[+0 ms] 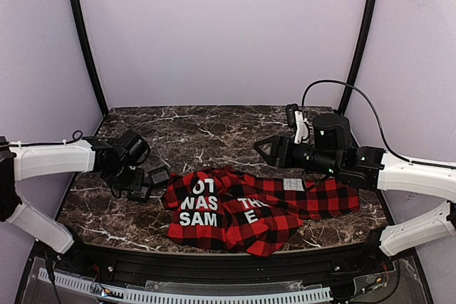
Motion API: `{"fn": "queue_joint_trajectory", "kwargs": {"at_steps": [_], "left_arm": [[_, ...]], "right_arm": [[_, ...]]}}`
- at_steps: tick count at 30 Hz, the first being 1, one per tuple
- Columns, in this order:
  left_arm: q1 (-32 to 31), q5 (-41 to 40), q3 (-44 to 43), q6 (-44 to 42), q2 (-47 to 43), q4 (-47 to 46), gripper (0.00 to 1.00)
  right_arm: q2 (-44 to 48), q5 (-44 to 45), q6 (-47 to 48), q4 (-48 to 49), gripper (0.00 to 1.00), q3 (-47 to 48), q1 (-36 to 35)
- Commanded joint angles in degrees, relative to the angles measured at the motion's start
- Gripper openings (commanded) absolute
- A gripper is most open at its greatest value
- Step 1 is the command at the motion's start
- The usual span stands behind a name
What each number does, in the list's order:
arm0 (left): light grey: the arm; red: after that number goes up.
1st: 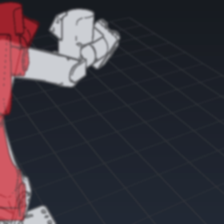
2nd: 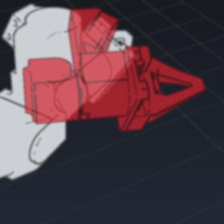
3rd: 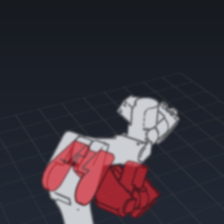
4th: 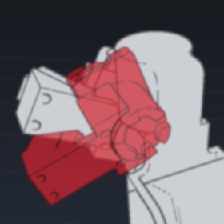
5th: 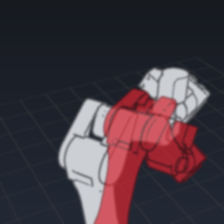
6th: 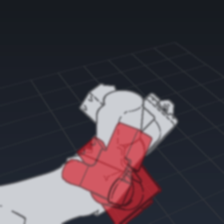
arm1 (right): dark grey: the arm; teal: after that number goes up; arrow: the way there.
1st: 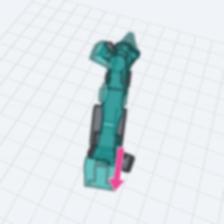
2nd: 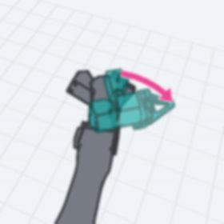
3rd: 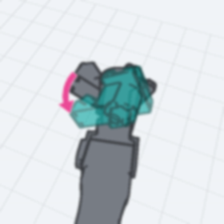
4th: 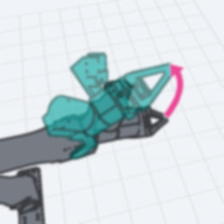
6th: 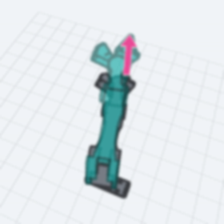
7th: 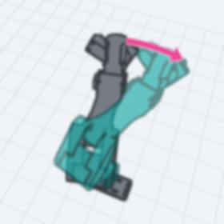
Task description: Remove the brooch from the garment
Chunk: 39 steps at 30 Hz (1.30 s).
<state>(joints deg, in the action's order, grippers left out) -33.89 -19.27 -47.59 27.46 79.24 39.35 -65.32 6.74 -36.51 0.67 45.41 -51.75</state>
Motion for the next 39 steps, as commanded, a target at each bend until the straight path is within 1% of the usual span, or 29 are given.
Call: {"fn": "queue_joint_trajectory", "kwargs": {"at_steps": [1,11,28,33,39], "left_arm": [[0.4,-1.2,-1.5,0.2,1.7,-1.6,0.01],[0.5,-4.9,-2.5,0.3,3.4,-1.5,0.01],[0.5,-5.1,-3.3,0.2,6.6,-1.5,0.01],[0.5,-4.1,-3.4,-0.2,7.3,-2.1,0.05],[0.5,-4.0,-3.7,-0.2,8.2,-1.7,0.08]], "right_arm": [[0.9,-0.7,-0.3,1.0,0.75,-0.3,0.4],[1.5,-0.4,-0.5,0.0,0.75,-0.3,0.5],[2.5,-0.8,-0.9,-0.5,0.75,-0.8,0.6],[2.5,-0.9,-0.9,-0.4,0.75,-0.9,0.6],[3.1,-0.6,-1.1,-0.4,0.75,-1.4,0.6]]}}
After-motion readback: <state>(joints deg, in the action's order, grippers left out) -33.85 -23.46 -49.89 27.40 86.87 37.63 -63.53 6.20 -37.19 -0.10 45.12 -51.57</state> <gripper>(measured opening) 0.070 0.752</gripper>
